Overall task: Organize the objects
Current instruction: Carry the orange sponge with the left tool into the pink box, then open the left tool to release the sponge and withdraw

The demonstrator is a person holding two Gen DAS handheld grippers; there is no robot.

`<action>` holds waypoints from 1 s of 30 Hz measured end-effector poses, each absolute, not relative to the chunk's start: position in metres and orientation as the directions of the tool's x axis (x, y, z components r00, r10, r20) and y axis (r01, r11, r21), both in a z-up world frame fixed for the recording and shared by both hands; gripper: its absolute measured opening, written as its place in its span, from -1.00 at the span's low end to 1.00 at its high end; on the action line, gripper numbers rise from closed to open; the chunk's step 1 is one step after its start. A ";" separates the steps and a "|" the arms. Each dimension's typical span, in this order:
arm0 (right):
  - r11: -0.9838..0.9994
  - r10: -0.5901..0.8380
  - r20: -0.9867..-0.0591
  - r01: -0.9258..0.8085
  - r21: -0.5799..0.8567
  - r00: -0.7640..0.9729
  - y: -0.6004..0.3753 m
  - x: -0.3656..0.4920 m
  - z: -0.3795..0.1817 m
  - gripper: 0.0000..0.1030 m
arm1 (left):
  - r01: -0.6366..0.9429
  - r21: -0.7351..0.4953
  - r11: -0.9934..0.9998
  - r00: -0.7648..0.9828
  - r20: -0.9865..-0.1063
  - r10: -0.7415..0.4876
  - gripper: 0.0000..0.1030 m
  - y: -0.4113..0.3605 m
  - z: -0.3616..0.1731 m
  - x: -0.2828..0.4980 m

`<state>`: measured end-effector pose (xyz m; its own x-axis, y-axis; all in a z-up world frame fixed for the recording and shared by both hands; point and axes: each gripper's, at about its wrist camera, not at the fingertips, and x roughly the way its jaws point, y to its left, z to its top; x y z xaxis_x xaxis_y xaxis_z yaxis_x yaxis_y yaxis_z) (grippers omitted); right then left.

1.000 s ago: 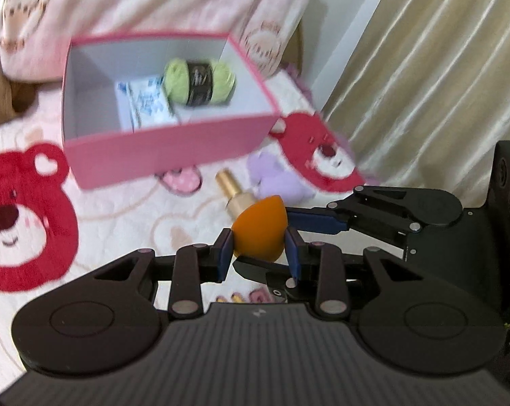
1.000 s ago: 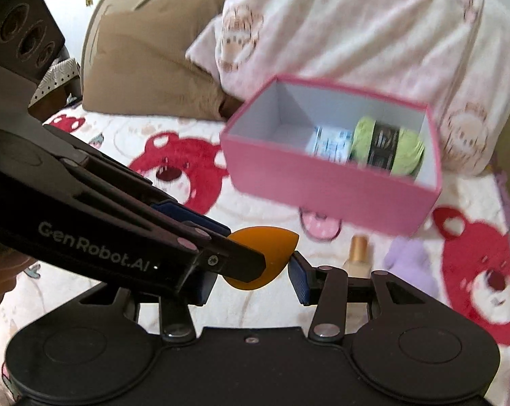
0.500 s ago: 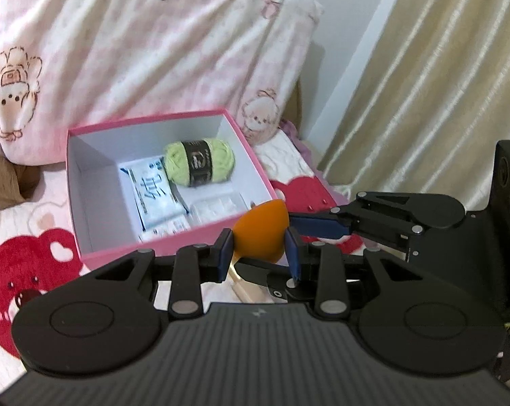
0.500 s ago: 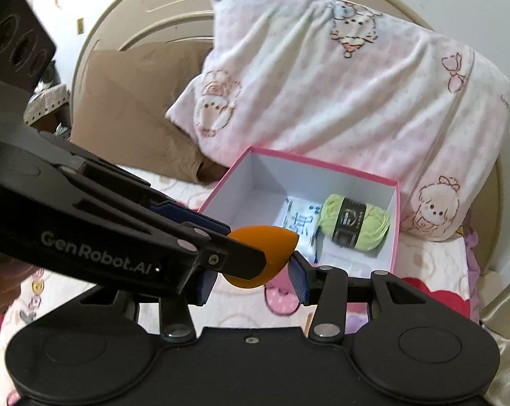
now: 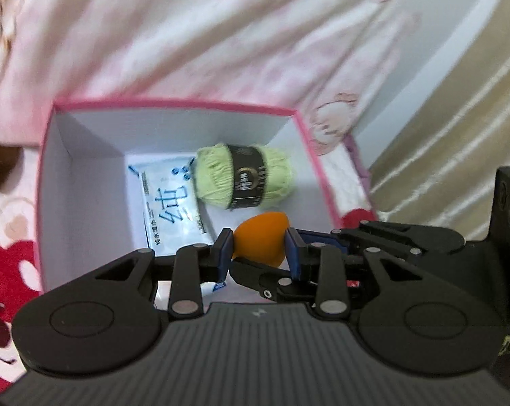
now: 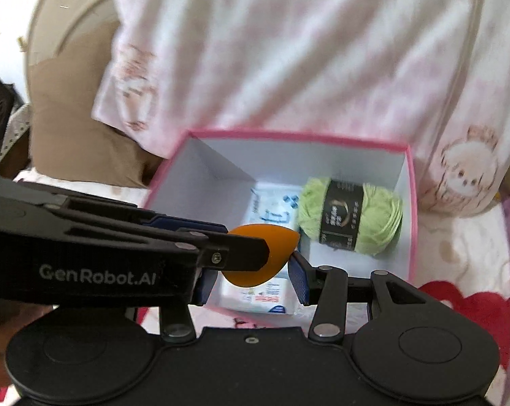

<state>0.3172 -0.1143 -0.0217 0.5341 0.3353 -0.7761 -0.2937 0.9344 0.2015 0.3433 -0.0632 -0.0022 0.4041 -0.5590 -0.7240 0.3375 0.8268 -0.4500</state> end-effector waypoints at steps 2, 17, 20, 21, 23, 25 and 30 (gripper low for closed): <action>0.937 0.329 -0.790 -0.283 0.205 0.517 -0.115 0.331 -0.034 -0.01 | 0.323 -0.445 0.835 0.406 -0.732 -0.547 -0.41 -0.068 -0.015 0.354; 0.957 0.257 -0.857 -0.243 0.160 0.447 -0.116 0.380 -0.095 0.00 | 0.218 -0.469 0.856 0.387 -0.763 -0.517 -0.39 -0.077 -0.075 0.388; 0.961 0.240 -0.857 -0.234 0.145 0.455 -0.120 0.381 -0.099 0.01 | 0.226 -0.455 0.861 0.398 -0.764 -0.509 -0.37 -0.078 -0.076 0.386; 0.961 0.247 -0.857 -0.227 0.157 0.452 -0.122 0.381 -0.099 0.01 | 0.226 -0.456 0.861 0.398 -0.763 -0.509 -0.35 -0.078 -0.077 0.386; 0.961 0.254 -0.854 -0.218 0.169 0.454 -0.126 0.381 -0.099 0.08 | 0.224 -0.453 0.863 0.400 -0.765 -0.506 -0.38 -0.078 -0.077 0.386; 0.965 0.240 -0.853 -0.212 0.157 0.463 -0.128 0.379 -0.099 0.24 | 0.228 -0.425 0.876 0.414 -0.772 -0.482 -0.43 -0.079 -0.077 0.386; 0.962 0.252 -0.835 -0.224 0.158 0.490 -0.133 0.365 -0.088 0.26 | 0.249 -0.412 0.877 0.417 -0.771 -0.481 -0.71 -0.083 -0.081 0.386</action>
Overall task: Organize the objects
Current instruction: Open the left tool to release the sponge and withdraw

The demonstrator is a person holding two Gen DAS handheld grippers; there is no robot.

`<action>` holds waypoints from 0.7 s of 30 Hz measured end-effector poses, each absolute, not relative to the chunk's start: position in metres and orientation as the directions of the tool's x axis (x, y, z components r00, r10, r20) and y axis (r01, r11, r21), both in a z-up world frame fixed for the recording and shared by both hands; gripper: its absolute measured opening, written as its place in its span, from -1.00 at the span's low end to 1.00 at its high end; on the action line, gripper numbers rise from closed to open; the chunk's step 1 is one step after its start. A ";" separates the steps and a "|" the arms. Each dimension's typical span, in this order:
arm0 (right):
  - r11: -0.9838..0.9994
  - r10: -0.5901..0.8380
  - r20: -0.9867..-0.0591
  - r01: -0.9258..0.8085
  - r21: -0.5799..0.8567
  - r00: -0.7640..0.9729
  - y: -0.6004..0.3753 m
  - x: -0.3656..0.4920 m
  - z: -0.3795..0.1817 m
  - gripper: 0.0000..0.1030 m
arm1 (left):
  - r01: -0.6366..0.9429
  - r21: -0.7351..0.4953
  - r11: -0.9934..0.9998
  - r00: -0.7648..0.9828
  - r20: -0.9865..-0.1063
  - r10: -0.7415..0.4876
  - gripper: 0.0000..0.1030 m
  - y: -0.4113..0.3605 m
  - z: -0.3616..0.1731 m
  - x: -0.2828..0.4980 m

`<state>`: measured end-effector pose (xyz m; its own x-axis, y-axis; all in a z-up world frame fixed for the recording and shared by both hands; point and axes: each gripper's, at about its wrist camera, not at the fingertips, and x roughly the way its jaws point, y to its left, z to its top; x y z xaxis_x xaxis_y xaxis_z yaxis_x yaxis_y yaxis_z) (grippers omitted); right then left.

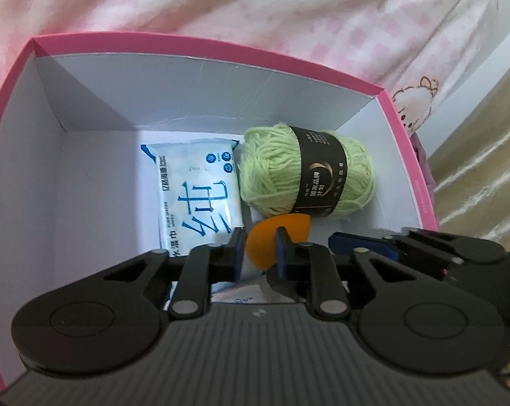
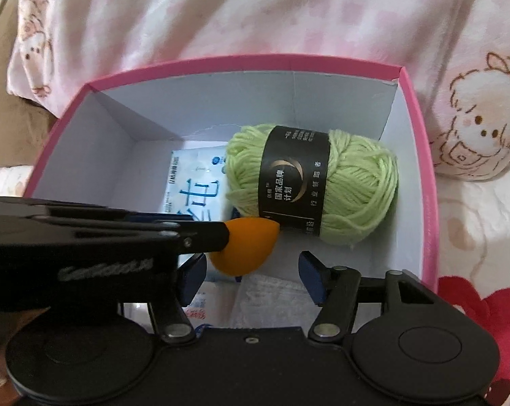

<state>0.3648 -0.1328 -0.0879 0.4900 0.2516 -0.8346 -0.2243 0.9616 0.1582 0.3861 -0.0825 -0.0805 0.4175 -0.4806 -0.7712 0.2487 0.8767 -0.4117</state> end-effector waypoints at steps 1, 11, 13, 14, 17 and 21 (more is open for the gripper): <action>0.961 0.252 -0.826 -0.230 0.153 0.505 -0.133 0.358 -0.084 0.26 | 0.248 -0.409 0.878 0.418 -0.773 -0.478 -0.72 -0.084 -0.081 0.386; 0.945 0.271 -0.758 -0.314 0.091 0.594 -0.139 0.310 -0.057 0.26 | 0.311 -0.257 0.915 0.485 -0.785 -0.385 -0.39 -0.107 -0.063 0.367; 0.940 0.283 -0.750 -0.329 0.093 0.598 -0.143 0.298 -0.049 0.26 | 0.314 -0.233 0.921 0.494 -0.788 -0.368 -0.20 -0.107 -0.051 0.359; 0.939 0.285 -0.746 -0.333 0.090 0.602 -0.145 0.293 -0.045 0.26 | 0.320 -0.224 0.921 0.496 -0.788 -0.364 -0.19 -0.107 -0.044 0.354; 0.939 0.276 -0.735 -0.338 0.069 0.619 -0.147 0.276 -0.031 0.27 | 0.349 -0.208 0.914 0.493 -0.789 -0.367 -0.11 -0.104 -0.022 0.336; 0.935 0.274 -0.718 -0.352 0.043 0.640 -0.148 0.249 -0.003 0.43 | 0.378 -0.208 0.902 0.485 -0.786 -0.384 0.00 -0.095 0.012 0.306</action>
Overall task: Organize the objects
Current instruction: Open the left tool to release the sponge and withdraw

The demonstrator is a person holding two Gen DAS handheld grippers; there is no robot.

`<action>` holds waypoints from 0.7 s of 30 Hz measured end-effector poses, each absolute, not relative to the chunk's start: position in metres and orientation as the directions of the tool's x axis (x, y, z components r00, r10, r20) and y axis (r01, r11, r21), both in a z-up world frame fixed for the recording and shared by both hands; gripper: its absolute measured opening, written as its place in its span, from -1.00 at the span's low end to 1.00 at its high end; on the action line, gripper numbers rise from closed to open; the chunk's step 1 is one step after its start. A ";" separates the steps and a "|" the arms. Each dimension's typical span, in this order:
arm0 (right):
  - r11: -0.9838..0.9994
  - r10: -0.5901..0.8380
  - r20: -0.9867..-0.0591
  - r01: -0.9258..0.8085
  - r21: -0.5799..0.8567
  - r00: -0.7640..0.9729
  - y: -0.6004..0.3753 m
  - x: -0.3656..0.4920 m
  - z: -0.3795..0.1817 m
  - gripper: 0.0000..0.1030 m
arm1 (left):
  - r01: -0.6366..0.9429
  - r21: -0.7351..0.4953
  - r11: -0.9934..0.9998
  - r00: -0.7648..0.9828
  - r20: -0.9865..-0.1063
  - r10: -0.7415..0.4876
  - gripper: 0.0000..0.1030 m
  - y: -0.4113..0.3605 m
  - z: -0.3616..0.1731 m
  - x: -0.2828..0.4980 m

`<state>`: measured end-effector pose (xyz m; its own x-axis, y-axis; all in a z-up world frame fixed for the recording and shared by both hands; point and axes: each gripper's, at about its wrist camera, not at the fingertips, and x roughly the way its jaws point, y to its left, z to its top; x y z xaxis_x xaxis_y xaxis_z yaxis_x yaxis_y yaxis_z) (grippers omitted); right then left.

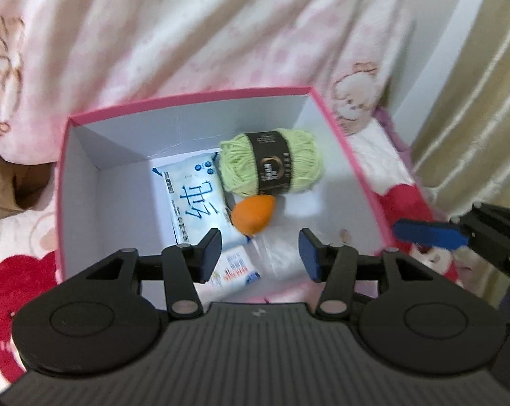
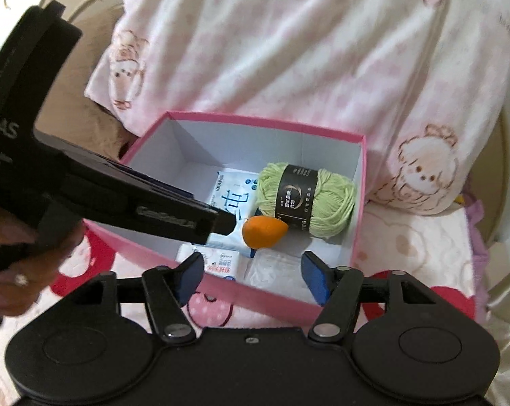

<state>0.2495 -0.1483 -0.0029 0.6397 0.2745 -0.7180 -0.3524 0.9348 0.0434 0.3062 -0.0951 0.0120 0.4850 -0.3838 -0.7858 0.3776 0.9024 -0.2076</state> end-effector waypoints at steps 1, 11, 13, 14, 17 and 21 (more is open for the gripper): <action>0.933 0.279 -0.712 -0.358 0.042 0.644 -0.149 0.242 0.003 0.53 | 0.382 -0.208 0.900 0.487 -0.783 -0.388 0.05 -0.093 0.020 0.299; 0.910 0.306 -0.691 -0.414 0.011 0.655 -0.139 0.159 0.054 0.70 | 0.458 -0.179 0.871 0.494 -0.763 -0.416 0.36 -0.069 0.098 0.218; 0.901 0.324 -0.691 -0.433 0.017 0.646 -0.138 0.144 0.061 0.70 | 0.462 -0.165 0.871 0.500 -0.764 -0.409 0.39 -0.063 0.107 0.202; 0.898 0.330 -0.690 -0.439 0.020 0.644 -0.138 0.139 0.063 0.70 | 0.464 -0.162 0.871 0.500 -0.764 -0.408 0.42 -0.059 0.111 0.196; 0.893 0.346 -0.686 -0.450 0.031 0.640 -0.138 0.118 0.069 0.72 | 0.474 -0.164 0.865 0.486 -0.770 -0.413 0.45 -0.052 0.114 0.178; 0.885 0.364 -0.688 -0.463 0.047 0.628 -0.140 0.096 0.068 0.73 | 0.488 -0.158 0.858 0.470 -0.781 -0.411 0.47 -0.043 0.111 0.153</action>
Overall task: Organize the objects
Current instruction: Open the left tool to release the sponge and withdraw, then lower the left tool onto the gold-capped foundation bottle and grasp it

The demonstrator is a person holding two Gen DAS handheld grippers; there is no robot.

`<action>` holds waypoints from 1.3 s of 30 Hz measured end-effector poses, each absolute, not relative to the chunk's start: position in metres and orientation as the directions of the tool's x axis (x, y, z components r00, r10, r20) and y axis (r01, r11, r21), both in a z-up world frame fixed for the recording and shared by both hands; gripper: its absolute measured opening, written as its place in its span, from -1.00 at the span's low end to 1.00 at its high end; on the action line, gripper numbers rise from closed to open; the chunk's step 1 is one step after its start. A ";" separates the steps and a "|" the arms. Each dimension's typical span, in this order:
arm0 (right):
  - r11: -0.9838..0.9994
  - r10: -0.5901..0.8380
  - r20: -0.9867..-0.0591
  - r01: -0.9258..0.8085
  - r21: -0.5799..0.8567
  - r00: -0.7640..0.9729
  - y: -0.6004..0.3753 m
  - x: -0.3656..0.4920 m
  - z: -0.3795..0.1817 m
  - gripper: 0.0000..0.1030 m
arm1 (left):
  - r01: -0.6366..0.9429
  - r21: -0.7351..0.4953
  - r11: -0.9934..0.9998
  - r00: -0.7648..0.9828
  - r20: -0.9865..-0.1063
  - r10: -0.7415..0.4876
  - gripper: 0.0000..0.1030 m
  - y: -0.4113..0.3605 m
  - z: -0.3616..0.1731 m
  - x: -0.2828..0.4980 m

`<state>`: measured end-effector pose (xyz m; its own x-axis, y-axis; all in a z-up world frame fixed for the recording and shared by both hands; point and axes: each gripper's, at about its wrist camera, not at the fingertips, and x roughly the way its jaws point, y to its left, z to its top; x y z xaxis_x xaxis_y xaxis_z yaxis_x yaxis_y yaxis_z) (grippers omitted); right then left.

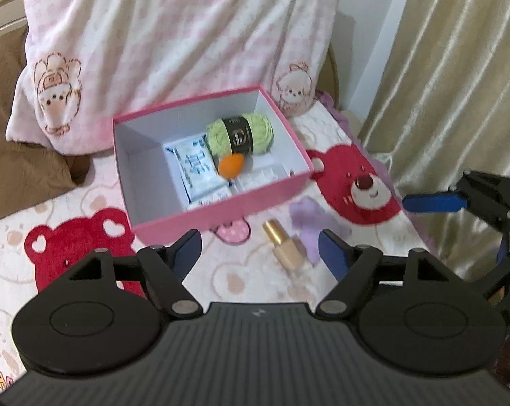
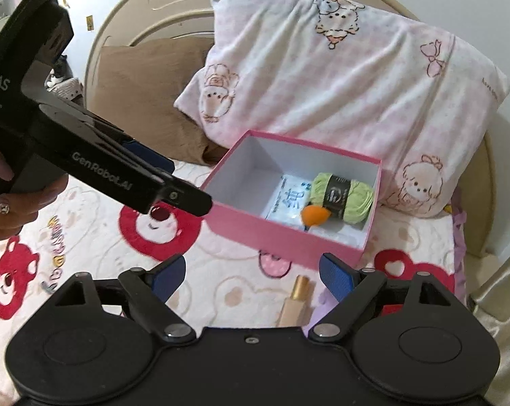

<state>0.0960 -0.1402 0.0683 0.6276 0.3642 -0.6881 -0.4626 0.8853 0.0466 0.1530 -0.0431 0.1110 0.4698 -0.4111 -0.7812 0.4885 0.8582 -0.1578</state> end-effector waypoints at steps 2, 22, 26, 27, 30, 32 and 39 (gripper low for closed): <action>0.883 0.365 -0.692 -0.467 0.046 0.623 -0.142 0.087 0.065 0.73 | 0.495 -0.156 0.855 0.465 -0.783 -0.412 0.50 -0.040 0.106 0.143; 0.904 0.336 -0.654 -0.427 0.022 0.678 -0.166 0.114 -0.038 0.84 | 0.361 -0.326 0.874 0.453 -0.758 -0.470 0.52 -0.038 -0.010 0.144; 0.894 0.366 -0.707 -0.438 0.088 0.605 -0.166 0.132 -0.066 0.74 | 0.353 -0.336 0.873 0.450 -0.757 -0.474 0.51 -0.048 -0.027 0.154; 0.891 0.373 -0.714 -0.442 0.098 0.593 -0.165 0.134 -0.072 0.74 | 0.348 -0.339 0.874 0.444 -0.762 -0.472 0.51 -0.052 -0.032 0.157; 0.885 0.379 -0.730 -0.454 0.105 0.569 -0.159 0.137 -0.085 0.74 | 0.317 -0.396 0.862 0.410 -0.762 -0.501 0.45 -0.059 -0.047 0.167; 0.880 0.389 -0.732 -0.461 0.115 0.560 -0.156 0.140 -0.093 0.74 | 0.302 -0.412 0.860 0.401 -0.763 -0.507 0.45 -0.065 -0.057 0.170; 0.882 0.418 -0.740 -0.430 0.192 0.526 -0.157 0.148 -0.121 0.68 | 0.333 -0.422 0.843 0.403 -0.745 -0.532 0.36 -0.091 -0.089 0.170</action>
